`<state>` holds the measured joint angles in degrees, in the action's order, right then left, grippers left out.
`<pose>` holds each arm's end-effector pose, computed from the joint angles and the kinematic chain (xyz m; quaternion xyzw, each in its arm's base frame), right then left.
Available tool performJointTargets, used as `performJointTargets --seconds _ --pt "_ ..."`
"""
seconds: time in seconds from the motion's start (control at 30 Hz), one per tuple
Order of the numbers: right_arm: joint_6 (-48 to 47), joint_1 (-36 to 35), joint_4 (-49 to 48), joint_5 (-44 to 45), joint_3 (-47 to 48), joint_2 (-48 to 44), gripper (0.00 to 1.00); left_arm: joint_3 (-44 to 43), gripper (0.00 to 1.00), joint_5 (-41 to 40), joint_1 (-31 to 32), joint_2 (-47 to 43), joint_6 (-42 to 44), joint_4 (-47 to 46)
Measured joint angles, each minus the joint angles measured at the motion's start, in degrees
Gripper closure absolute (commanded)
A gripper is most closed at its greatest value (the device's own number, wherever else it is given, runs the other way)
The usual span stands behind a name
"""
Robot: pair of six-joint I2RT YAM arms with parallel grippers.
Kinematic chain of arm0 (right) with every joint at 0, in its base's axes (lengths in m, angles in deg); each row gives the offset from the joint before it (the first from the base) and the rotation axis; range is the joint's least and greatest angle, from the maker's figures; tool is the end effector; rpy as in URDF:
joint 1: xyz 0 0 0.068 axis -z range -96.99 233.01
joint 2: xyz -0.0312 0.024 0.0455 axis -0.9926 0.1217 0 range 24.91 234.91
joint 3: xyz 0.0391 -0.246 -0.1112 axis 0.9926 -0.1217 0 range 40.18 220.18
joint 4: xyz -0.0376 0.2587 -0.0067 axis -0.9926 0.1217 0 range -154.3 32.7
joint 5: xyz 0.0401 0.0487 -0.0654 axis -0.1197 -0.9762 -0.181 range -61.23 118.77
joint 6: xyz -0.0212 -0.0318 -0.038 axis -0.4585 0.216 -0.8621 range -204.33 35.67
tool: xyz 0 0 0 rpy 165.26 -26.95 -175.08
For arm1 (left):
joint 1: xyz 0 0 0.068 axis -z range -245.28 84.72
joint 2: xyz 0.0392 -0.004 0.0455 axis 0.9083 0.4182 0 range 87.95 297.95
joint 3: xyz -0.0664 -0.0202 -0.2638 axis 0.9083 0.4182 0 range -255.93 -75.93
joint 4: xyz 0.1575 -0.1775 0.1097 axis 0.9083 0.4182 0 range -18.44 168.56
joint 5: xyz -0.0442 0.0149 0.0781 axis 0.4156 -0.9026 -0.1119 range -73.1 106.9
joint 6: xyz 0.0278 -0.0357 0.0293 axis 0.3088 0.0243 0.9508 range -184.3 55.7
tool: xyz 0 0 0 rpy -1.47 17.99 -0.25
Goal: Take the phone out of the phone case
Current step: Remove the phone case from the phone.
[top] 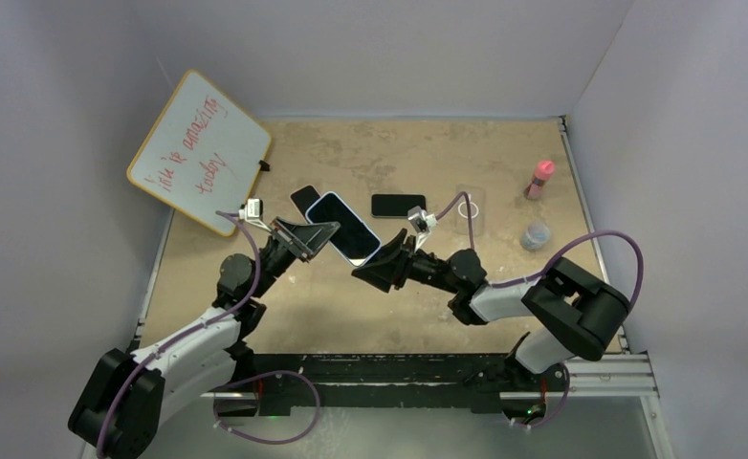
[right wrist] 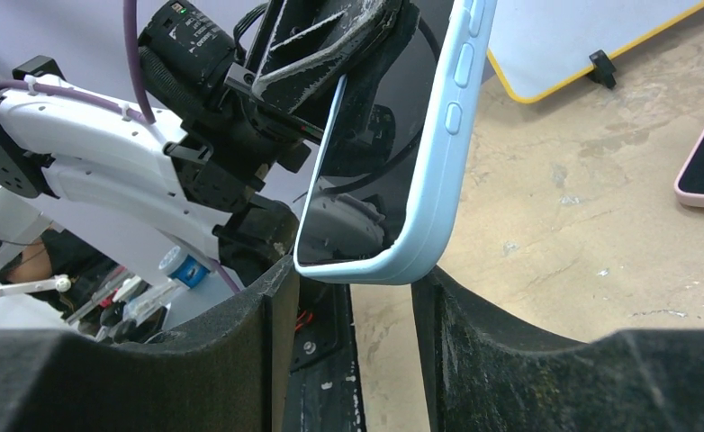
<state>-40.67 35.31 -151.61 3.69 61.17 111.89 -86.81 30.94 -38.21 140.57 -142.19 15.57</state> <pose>0.1634 0.2022 0.2163 -0.1986 0.5440 0.6622 0.4755 0.1632 -0.0930 0.2317 -0.1743 0.5918 -0.6670 0.4176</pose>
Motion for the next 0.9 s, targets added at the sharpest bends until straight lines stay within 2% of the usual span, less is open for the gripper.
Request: performJointTargets --seconds 0.4,0.67,0.9 --pt "0.07 -0.20 0.00 0.00 0.96 0.09 0.48 0.00 1.00 -0.33 0.02 -0.13 -0.02 0.04" --pt "0.22 -0.28 0.00 1.40 0.96 0.09 0.53 0.02 1.00 -0.44 0.00 -0.52 0.20 1.33" --pt "0.26 -0.57 -0.11 1.64 0.96 0.07 0.71 0.33 1.00 -1.09 0.00 -1.97 0.76 2.49"
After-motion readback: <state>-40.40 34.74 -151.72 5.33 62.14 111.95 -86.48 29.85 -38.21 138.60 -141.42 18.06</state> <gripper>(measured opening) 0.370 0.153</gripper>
